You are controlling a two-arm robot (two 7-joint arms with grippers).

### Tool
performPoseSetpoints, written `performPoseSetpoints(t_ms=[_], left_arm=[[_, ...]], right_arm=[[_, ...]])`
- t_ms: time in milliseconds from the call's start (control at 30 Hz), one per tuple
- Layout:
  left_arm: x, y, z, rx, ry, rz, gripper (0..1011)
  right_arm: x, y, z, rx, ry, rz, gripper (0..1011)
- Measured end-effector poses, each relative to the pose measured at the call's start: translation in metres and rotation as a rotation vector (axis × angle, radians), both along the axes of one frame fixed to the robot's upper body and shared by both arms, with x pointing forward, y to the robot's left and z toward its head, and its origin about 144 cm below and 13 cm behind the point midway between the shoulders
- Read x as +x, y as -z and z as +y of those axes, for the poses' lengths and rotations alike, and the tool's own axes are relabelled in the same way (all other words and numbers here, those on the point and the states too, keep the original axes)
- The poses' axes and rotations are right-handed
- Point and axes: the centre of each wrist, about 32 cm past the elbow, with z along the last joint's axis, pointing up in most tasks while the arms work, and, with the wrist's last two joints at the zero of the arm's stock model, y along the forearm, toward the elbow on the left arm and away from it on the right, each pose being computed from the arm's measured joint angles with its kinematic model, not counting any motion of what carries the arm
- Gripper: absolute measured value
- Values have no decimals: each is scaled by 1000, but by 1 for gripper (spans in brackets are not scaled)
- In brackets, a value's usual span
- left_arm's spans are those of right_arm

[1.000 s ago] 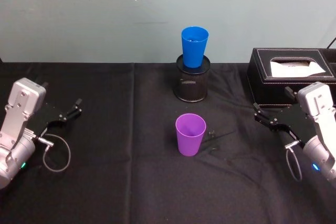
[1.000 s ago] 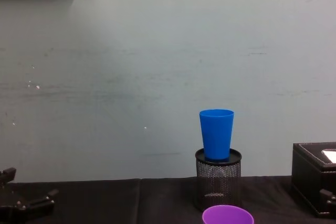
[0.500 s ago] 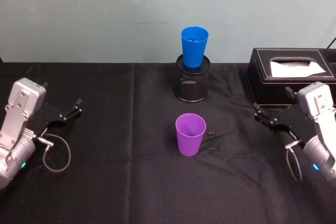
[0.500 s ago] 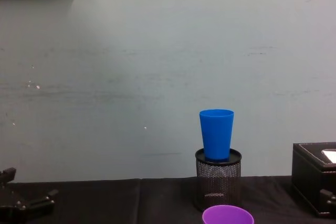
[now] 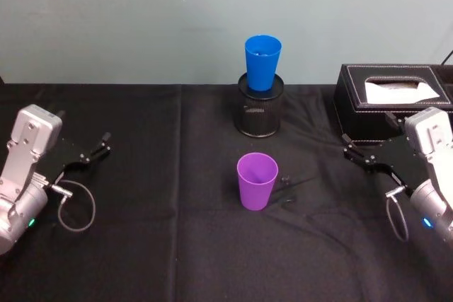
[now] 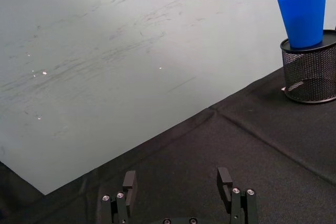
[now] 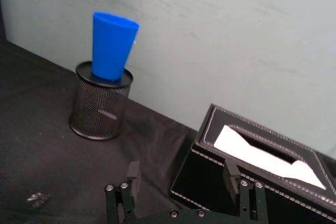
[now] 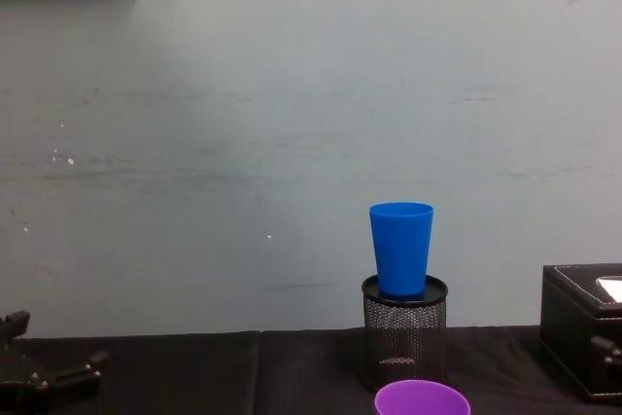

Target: Pick up one cup with a gripper and tap it against the other cup.

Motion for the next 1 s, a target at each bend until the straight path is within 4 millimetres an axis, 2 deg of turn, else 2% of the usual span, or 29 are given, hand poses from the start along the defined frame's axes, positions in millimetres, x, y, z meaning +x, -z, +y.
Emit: performPoseSetpoints(t_ms=[300,333,567,767,1000], left_arm=[[0,0,0,0,0,0,1000],[0,0,0,0,0,0,1000],[0,0,0,0,0,0,1000],[0,0,0,0,0,0,1000],[0,0,0,0,0,0,1000]], right_arm=[[-24,-11,-1,45,-63,-40,1003],[-34,-10,-1,69,-109,-22,1003],[-62,3,6,132,-261,48,1003],[-70,12,17,176,-338,89,1003],[-62,21,35,202,-396,117,1003]])
